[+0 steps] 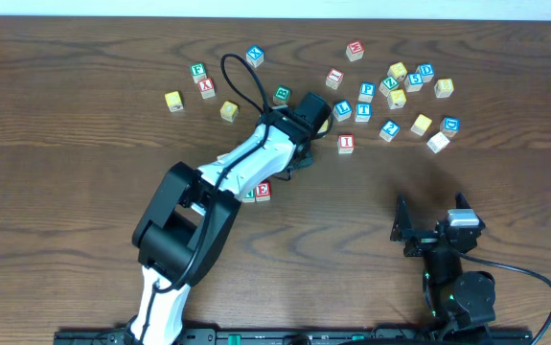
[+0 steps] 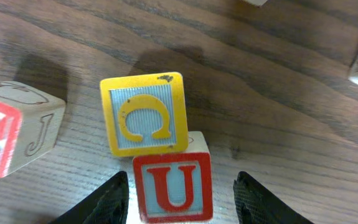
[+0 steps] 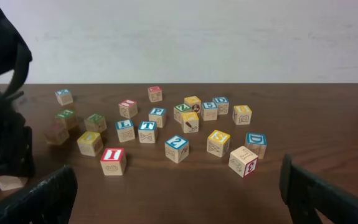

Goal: Spell out NEURIPS
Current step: 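Lower the open left gripper over the red U block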

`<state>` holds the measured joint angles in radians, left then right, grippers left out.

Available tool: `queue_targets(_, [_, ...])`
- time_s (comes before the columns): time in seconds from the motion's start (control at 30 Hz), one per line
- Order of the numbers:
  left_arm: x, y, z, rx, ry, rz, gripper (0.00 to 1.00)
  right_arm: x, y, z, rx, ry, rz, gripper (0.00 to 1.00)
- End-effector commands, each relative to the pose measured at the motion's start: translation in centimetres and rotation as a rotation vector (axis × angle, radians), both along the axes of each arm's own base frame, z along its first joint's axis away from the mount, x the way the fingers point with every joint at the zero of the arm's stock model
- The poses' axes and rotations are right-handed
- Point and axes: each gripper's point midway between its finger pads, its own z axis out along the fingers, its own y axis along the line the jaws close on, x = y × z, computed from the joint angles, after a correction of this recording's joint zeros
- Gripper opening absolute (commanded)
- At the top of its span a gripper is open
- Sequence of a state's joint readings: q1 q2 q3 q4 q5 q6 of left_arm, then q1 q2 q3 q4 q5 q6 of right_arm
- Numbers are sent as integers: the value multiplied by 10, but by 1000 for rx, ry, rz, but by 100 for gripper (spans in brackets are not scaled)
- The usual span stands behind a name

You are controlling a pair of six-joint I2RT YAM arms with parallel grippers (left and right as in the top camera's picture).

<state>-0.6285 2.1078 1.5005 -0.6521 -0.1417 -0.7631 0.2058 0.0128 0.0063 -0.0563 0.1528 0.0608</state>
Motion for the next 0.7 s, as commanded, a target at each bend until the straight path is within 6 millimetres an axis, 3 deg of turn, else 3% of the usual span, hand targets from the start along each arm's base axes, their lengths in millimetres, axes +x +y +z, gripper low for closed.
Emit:
queue_targets(0.0, [9,3,1,12,-24,25,53,0,-3,-1,12,4,-13,99])
queue_targets(0.67, [12,9,1,30,-46,64,53,0,-3,-1,12,4,-13,99])
